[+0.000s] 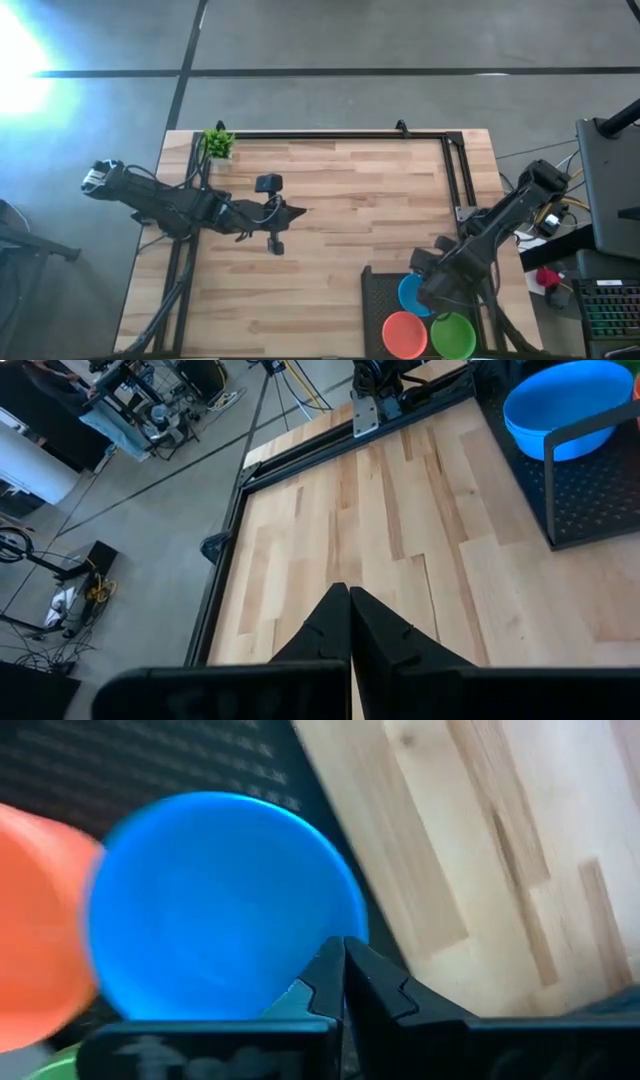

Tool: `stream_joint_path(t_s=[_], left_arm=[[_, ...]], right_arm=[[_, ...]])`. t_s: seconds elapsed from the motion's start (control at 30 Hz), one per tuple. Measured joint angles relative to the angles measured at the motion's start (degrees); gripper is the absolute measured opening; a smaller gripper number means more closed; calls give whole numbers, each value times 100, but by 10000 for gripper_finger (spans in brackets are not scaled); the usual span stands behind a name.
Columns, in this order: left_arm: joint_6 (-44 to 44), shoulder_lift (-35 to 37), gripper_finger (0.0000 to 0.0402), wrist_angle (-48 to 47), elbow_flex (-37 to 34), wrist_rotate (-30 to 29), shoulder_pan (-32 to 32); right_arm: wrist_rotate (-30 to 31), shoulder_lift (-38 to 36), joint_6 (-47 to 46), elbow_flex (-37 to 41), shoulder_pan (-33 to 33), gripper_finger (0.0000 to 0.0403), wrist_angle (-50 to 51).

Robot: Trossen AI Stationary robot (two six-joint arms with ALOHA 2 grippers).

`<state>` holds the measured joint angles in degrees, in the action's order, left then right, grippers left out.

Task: Pick & Place Mini bowls
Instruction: Stack the blue bowl on the blue bowl on the shelf, then return to Home Position

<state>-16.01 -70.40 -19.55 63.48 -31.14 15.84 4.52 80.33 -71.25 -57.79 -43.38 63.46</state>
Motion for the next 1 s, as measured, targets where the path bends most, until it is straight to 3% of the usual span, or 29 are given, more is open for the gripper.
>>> stream_joint_path(t_s=[0.1, 0.37, 0.5, 0.77, 1.0], left_arm=[[119, 44, 0, -65, 0, 6, 0], [580, 678, 0, -715, -10, 100, 15], [597, 1095, 0, -762, -96, 670, 13], [647, 2065, 0, -919, -442, 939, 15], [686, 3073, 0, -773, -944, 1222, 17]], right_arm=[[275, -36, 209, -267, -21, 8, 0], [1964, -45, 1783, -1186, -11, 8, -288], [2395, -201, 2770, -1594, -10, 8, -724], [2401, -973, 4676, -1847, -9, 8, -1958], [1662, -1868, 5643, -1340, 65, 8, -2925]])
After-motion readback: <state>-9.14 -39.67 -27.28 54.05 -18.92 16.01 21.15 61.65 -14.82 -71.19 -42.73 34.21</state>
